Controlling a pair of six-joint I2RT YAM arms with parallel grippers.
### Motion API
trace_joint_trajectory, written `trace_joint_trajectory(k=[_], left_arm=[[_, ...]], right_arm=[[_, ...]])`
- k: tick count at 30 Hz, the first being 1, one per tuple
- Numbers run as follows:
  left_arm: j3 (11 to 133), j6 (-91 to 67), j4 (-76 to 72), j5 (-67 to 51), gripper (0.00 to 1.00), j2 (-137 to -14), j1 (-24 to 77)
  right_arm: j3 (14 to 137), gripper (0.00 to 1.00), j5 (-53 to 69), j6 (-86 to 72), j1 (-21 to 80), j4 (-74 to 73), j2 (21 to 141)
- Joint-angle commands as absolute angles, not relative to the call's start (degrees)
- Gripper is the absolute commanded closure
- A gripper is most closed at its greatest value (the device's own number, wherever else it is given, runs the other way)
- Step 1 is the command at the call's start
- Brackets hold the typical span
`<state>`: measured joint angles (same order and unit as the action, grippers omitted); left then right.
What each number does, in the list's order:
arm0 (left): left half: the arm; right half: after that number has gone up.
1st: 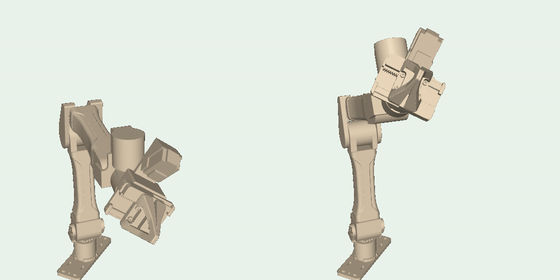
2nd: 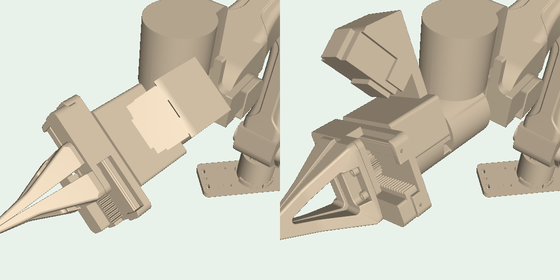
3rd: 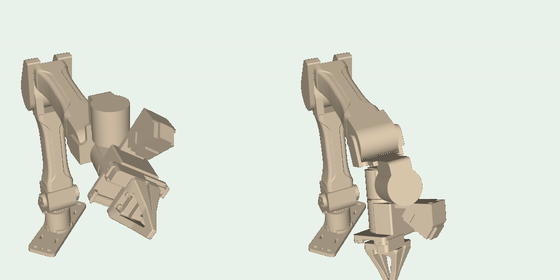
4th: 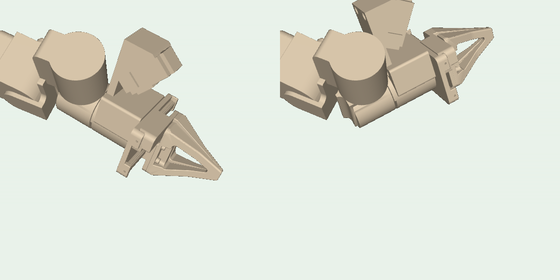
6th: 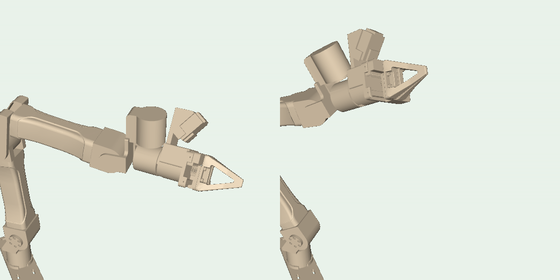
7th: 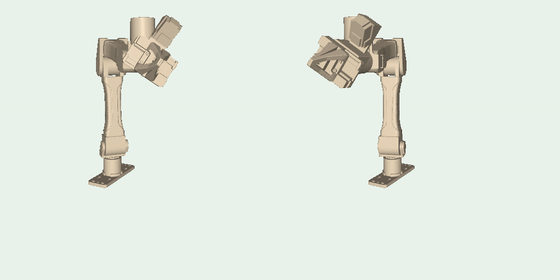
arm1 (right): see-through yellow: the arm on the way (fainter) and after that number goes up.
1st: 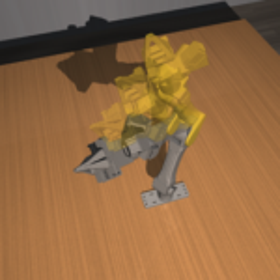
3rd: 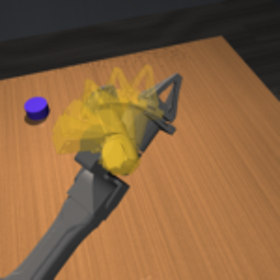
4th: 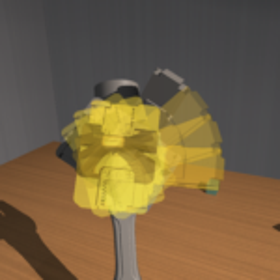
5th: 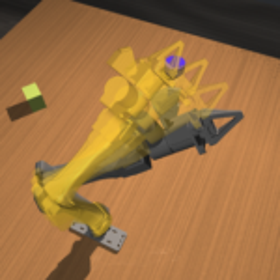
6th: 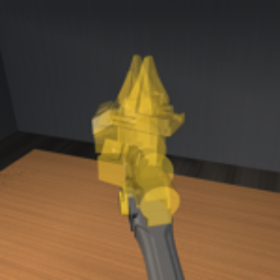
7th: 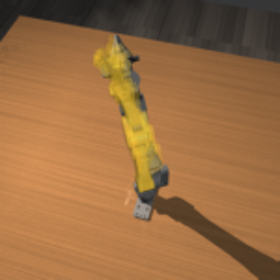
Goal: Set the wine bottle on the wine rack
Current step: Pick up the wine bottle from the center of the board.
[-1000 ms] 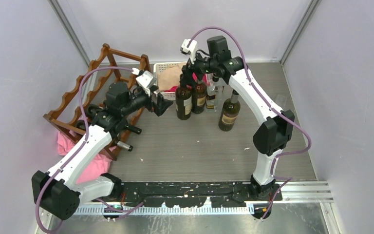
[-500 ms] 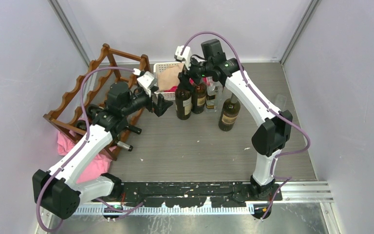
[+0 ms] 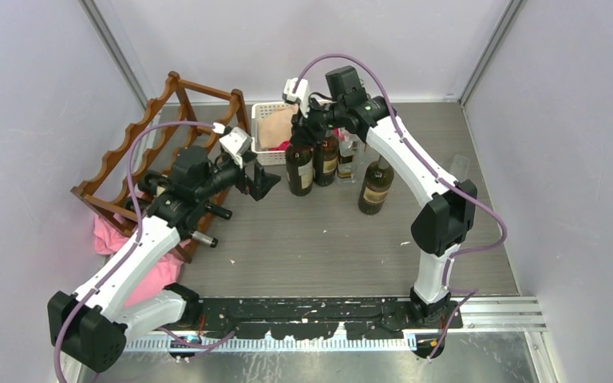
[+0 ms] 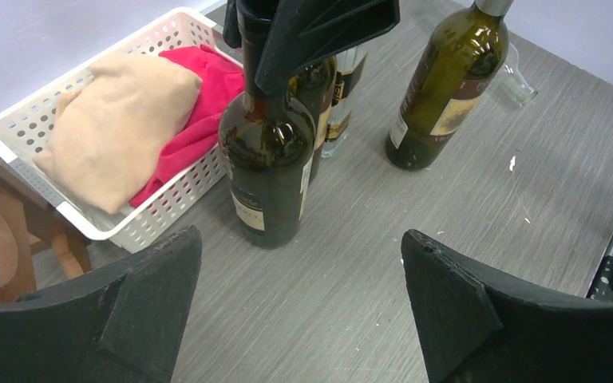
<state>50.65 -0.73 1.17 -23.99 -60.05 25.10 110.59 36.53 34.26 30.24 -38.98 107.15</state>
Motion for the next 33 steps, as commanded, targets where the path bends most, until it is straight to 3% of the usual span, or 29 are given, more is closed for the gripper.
trace_joint_trajectory(k=[1, 10, 24, 33], left_arm=[[49.5, -2.6, -0.4, -24.0, 0.06, -57.0, 25.0], [45.5, -3.3, -2.8, -29.2, 0.05, -54.5, 25.0], [39.1, -20.2, -31.8, -37.8, 0.00, -64.1, 25.5], [38.9, -25.9, -42.4, -48.2, 0.01, -71.9, 29.0]], right_arm=[[112.6, 0.98, 39.0, 28.5, 30.6, -33.8, 103.8], [106.6, 0.99, 42.8, 12.7, 30.0, -30.3, 94.3], [89.0, 0.99, 45.9, -3.6, 24.4, -22.6, 77.5], [84.7, 0.99, 47.8, -9.7, 21.0, -18.7, 72.7]])
